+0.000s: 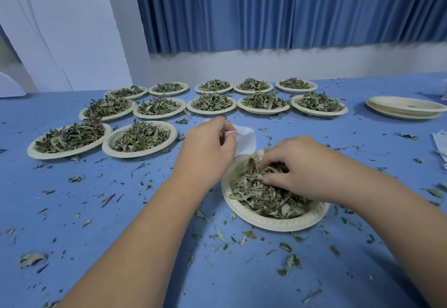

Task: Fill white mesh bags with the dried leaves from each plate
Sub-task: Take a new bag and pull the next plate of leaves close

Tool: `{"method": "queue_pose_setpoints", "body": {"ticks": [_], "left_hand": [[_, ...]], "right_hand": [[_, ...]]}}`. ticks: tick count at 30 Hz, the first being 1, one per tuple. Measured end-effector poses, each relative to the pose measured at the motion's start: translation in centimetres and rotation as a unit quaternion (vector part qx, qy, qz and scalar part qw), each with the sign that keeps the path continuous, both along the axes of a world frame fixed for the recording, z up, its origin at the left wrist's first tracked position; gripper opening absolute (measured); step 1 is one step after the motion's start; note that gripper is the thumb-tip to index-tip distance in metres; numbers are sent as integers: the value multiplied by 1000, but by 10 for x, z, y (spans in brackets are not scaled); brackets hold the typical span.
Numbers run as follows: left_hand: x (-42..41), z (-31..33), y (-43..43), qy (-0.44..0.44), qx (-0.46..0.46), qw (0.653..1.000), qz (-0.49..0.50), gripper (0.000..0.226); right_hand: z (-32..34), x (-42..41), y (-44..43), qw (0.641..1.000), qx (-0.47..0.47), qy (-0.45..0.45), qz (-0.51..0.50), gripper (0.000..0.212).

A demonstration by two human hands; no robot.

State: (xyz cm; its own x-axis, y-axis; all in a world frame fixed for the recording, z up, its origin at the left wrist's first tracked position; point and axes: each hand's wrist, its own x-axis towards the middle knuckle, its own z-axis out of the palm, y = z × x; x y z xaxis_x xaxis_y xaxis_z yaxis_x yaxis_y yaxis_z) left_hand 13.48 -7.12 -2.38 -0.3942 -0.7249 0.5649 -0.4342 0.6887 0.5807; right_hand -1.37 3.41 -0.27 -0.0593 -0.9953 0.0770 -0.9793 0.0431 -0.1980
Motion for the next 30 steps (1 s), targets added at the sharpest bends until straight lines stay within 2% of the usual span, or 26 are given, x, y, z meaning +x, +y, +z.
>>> {"method": "queue_pose_setpoints", "body": {"ticks": [7,14,18,22,26,30], "left_hand": [[1,-1,0,0,10,1000,3,11],[-2,0,1,-17,16,1000,17,12],[-4,1,3,-24,15,999,17,11],[-10,1,7,-17,29,999,7,11],[-13,2,14,2,53,998,-32,16],[-15,3,20,13,85,995,-56,25]], "right_hand": [[7,-7,6,997,-47,-66,2,5],[18,-21,11,978,-107,-181,-12,2],[16,-17,9,957,-186,-224,-11,3],[8,-4,4,952,-257,-167,-14,6],[0,3,0,965,-257,-51,6,16],[1,6,-2,971,-239,-17,14,16]]}}
